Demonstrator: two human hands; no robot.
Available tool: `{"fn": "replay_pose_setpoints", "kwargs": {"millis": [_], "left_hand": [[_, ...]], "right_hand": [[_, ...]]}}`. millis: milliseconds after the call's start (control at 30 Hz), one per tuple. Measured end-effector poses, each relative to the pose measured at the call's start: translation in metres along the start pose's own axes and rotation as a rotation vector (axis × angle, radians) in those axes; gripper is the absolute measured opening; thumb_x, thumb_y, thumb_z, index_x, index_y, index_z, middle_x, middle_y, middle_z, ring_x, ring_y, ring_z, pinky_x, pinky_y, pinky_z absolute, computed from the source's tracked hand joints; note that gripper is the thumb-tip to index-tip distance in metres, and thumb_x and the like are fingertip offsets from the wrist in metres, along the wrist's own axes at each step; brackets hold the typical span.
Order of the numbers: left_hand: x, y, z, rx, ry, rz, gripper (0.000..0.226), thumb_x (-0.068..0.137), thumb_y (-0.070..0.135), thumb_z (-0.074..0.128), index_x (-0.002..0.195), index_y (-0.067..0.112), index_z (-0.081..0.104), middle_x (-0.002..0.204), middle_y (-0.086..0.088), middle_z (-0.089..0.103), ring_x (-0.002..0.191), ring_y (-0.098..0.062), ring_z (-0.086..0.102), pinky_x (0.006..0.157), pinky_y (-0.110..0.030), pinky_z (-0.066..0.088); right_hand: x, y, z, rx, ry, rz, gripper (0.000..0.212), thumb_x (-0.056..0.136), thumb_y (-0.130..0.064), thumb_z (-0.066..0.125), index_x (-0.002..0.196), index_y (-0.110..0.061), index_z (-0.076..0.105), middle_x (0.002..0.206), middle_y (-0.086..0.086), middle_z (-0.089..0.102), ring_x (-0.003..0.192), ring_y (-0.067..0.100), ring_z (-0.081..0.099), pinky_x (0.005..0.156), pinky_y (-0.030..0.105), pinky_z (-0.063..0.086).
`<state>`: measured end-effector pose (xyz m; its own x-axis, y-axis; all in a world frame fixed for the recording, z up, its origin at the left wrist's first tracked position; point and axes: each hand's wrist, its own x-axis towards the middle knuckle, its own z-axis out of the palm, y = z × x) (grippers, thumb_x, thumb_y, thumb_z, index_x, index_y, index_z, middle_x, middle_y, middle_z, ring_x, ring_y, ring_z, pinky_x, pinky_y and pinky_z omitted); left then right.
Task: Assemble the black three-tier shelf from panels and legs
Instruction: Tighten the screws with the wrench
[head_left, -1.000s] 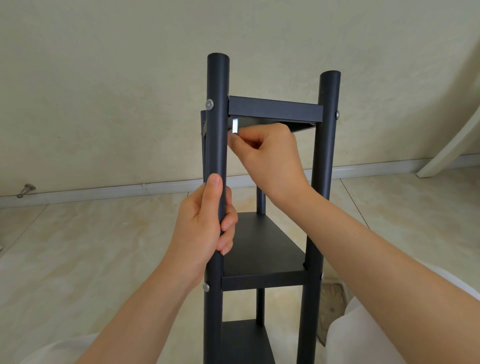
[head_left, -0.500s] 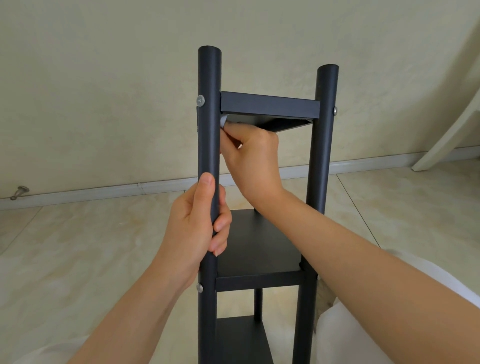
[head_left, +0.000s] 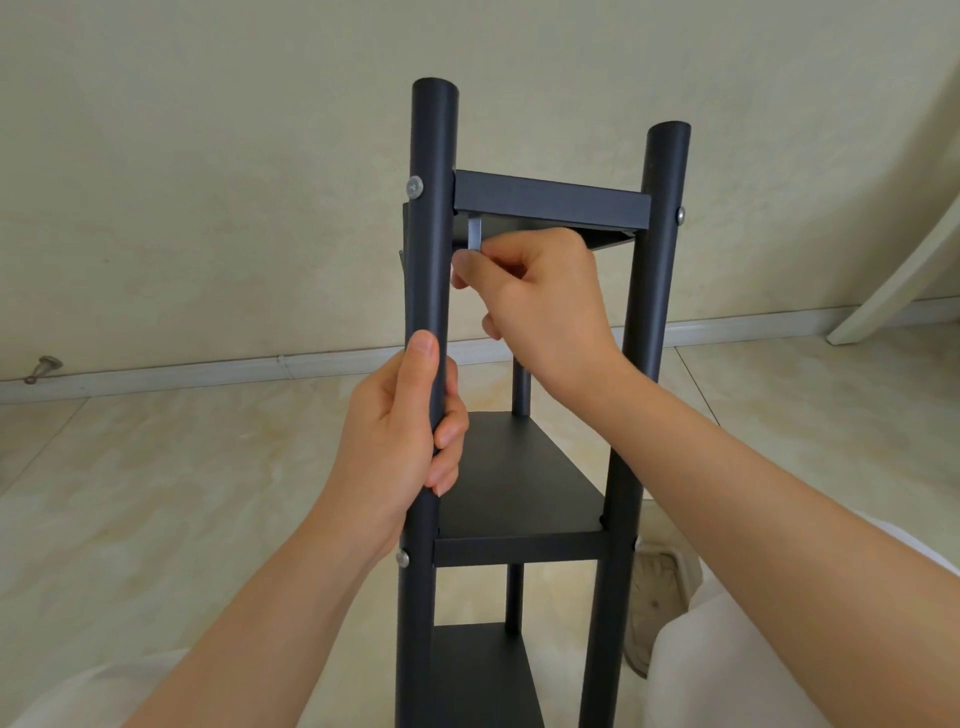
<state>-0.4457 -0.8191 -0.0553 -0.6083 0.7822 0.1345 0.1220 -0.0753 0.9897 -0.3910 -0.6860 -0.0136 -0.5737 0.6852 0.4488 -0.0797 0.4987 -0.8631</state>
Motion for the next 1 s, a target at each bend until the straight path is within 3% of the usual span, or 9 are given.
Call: {"fn": "replay_pose_setpoints", "kwargs": {"millis": [167, 333, 533, 600, 700, 867, 1000], "left_hand": [[0.001, 0.001, 0.000, -0.015, 0.005, -0.008, 0.054, 0.086, 0.075, 0.039, 0.069, 0.026, 0.055, 0.050, 0.003, 0.042, 0.035, -0.012, 0.035, 0.038, -0.023, 0.036], [0.003, 0.000, 0.000, -0.027, 0.014, -0.024, 0.053, 0.089, 0.073, 0.039, 0.068, 0.027, 0.056, 0.050, 0.003, 0.041, 0.034, -0.012, 0.034, 0.038, -0.022, 0.035], [0.003, -0.002, 0.000, -0.026, -0.018, -0.007, 0.053, 0.084, 0.076, 0.040, 0.068, 0.028, 0.055, 0.050, 0.003, 0.042, 0.035, -0.012, 0.035, 0.039, -0.022, 0.036], [0.002, -0.002, 0.000, -0.021, -0.022, -0.002, 0.053, 0.085, 0.076, 0.040, 0.068, 0.028, 0.055, 0.050, 0.003, 0.042, 0.035, -0.012, 0.035, 0.039, -0.022, 0.036], [0.002, -0.002, -0.001, -0.016, -0.027, -0.002, 0.054, 0.086, 0.075, 0.040, 0.070, 0.027, 0.056, 0.051, 0.003, 0.043, 0.035, -0.012, 0.035, 0.039, -0.022, 0.037], [0.003, -0.002, -0.001, -0.016, -0.039, -0.015, 0.054, 0.092, 0.071, 0.038, 0.071, 0.024, 0.055, 0.051, 0.001, 0.043, 0.035, -0.012, 0.035, 0.038, -0.022, 0.037], [0.003, -0.002, -0.001, -0.029, -0.050, -0.014, 0.055, 0.089, 0.075, 0.041, 0.072, 0.024, 0.055, 0.051, 0.002, 0.042, 0.035, -0.013, 0.034, 0.038, -0.023, 0.036]], "right_hand": [[0.000, -0.004, -0.008, -0.021, -0.060, 0.012, 0.032, 0.093, -0.015, 0.061, 0.072, 0.008, 0.067, 0.058, 0.026, 0.047, 0.059, 0.041, 0.047, 0.055, 0.026, 0.038], [0.002, -0.008, -0.007, -0.018, -0.062, 0.041, 0.031, 0.092, -0.012, 0.062, 0.074, 0.013, 0.066, 0.058, 0.022, 0.041, 0.056, 0.026, 0.036, 0.061, 0.046, 0.049], [0.005, -0.010, -0.006, 0.029, -0.046, 0.037, 0.032, 0.093, -0.012, 0.062, 0.078, 0.017, 0.065, 0.065, 0.035, 0.046, 0.057, 0.025, 0.036, 0.058, 0.032, 0.042], [0.005, -0.009, -0.006, 0.058, -0.050, 0.057, 0.031, 0.094, -0.011, 0.061, 0.076, 0.013, 0.068, 0.057, 0.027, 0.047, 0.051, 0.018, 0.038, 0.057, 0.026, 0.038], [0.006, -0.007, -0.005, 0.065, -0.062, 0.073, 0.031, 0.095, -0.011, 0.060, 0.070, 0.002, 0.072, 0.047, -0.003, 0.058, 0.043, 0.008, 0.047, 0.057, 0.022, 0.041], [0.006, -0.001, 0.002, 0.065, -0.060, 0.058, 0.045, 0.097, -0.012, 0.058, 0.052, -0.019, 0.061, 0.044, -0.012, 0.058, 0.042, 0.003, 0.052, 0.052, 0.013, 0.043], [0.007, 0.005, 0.009, 0.040, 0.008, -0.006, 0.042, 0.098, -0.013, 0.057, 0.057, -0.005, 0.065, 0.047, -0.011, 0.059, 0.046, 0.007, 0.058, 0.057, 0.018, 0.049]]}}
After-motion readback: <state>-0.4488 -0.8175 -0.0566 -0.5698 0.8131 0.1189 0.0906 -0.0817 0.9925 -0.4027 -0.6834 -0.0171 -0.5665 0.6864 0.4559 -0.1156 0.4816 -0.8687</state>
